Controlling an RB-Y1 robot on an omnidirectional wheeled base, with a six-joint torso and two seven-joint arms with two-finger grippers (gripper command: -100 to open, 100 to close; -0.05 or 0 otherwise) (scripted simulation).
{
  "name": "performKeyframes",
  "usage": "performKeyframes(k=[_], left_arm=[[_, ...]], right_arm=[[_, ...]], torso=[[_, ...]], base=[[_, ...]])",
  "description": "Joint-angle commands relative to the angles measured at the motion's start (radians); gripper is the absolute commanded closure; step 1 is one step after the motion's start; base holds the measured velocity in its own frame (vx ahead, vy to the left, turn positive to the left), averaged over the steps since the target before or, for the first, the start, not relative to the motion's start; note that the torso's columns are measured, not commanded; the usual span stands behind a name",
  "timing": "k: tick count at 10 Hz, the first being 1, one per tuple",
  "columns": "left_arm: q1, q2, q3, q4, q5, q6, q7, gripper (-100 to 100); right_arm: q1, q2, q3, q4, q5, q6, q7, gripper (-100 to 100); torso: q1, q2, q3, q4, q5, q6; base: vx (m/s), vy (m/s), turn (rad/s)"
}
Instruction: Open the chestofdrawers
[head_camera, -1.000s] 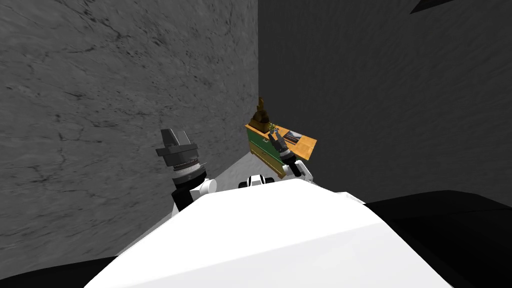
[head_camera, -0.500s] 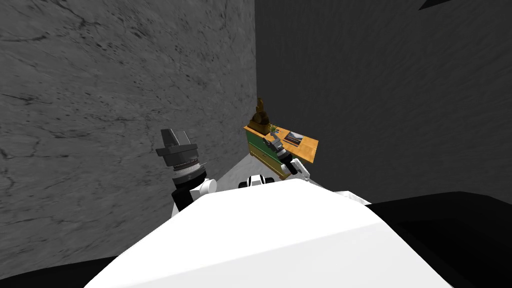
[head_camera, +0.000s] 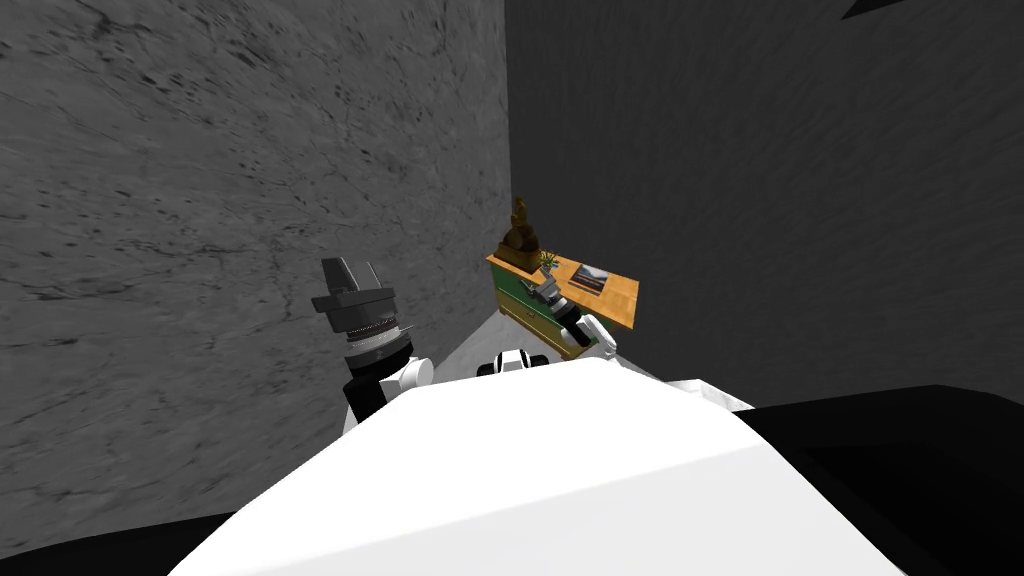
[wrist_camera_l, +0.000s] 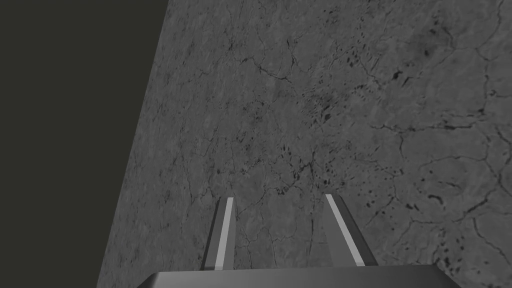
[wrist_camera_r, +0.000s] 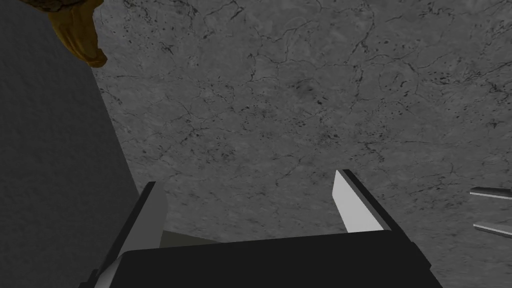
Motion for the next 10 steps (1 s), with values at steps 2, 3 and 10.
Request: performKeyframes(k=[2, 3, 10], left_arm=[[0.0, 0.0, 0.0, 0.0, 0.0, 0.0, 0.0, 0], [0.0, 0.0, 0.0, 0.0, 0.0, 0.0, 0.0, 0], [0.0, 0.0, 0.0, 0.0, 0.0, 0.0, 0.0, 0]], right_arm=[[-0.028, -0.013, 0.015, 0.05, 0.086, -0.001, 0.098, -100], [-0.028, -0.013, 0.015, 0.05, 0.096, -0.001, 0.123, -100], [-0.084, -0.051, 0.04, 0.144, 0.252, -0.002, 0.311, -100]], torso=[[-0.005, 0.003, 0.002, 0.001, -0.001, 0.0], [-0.003, 0.001, 0.001, 0.0, -0.001, 0.0], [-0.003, 0.004, 0.002, 0.001, -0.001, 0.0]], base=[[0.074, 0.041, -0.057], [0.077, 0.059, -0.098], [0.065, 0.053, -0.091]])
